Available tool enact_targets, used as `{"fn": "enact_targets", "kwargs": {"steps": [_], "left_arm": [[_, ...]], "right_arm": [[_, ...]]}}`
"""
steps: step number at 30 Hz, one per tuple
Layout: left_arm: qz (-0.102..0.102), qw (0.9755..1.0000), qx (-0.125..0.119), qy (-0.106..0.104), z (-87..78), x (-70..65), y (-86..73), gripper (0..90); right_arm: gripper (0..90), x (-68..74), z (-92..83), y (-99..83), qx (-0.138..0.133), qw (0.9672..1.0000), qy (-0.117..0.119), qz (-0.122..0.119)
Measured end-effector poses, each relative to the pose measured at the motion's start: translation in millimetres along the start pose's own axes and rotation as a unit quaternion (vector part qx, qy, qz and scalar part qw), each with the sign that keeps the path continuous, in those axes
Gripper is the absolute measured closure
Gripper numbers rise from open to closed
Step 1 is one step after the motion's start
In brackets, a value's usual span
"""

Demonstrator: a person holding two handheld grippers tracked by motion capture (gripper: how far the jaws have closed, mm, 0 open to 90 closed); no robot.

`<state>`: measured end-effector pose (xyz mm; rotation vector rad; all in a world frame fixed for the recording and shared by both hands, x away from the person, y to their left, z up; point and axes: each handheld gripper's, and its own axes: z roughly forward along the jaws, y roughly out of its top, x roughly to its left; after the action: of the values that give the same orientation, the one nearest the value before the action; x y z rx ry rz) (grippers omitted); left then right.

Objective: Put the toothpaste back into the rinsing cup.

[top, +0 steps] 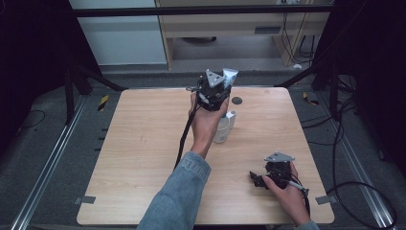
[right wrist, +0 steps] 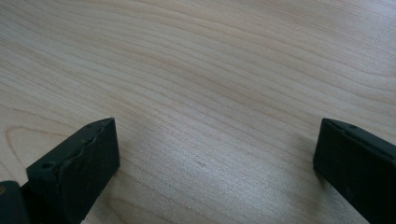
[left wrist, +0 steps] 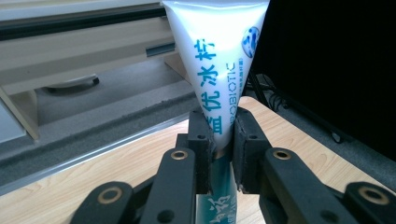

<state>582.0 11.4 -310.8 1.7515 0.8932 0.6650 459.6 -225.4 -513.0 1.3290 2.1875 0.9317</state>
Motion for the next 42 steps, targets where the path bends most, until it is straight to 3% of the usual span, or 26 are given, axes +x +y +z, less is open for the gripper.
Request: {"fn": "enact_targets", "kwargs": {"steps": [12,24,27,42], "left_arm": [[0.032,0.9993,-0.012,0.011,-0.2,-10.7,-6.0,79.1],[0.037,0.9989,-0.021,0.018,-0.9,-12.8,-16.9,79.1],[0.046,0.9983,-0.028,0.023,-1.4,-13.3,-19.2,79.1],[0.023,0.9991,-0.024,0.027,6.8,-5.0,-44.0,79.0]], "right_arm": [[0.6,0.1,0.0,0.0,0.0,1.0,0.0,0.0],[0.6,-0.1,0.0,0.0,0.0,1.0,0.0,-0.001],[0.6,0.1,0.0,0.0,0.0,1.0,0.001,0.0],[0.6,-0.1,-0.1,0.0,0.0,1.0,0.0,-0.001]]}}
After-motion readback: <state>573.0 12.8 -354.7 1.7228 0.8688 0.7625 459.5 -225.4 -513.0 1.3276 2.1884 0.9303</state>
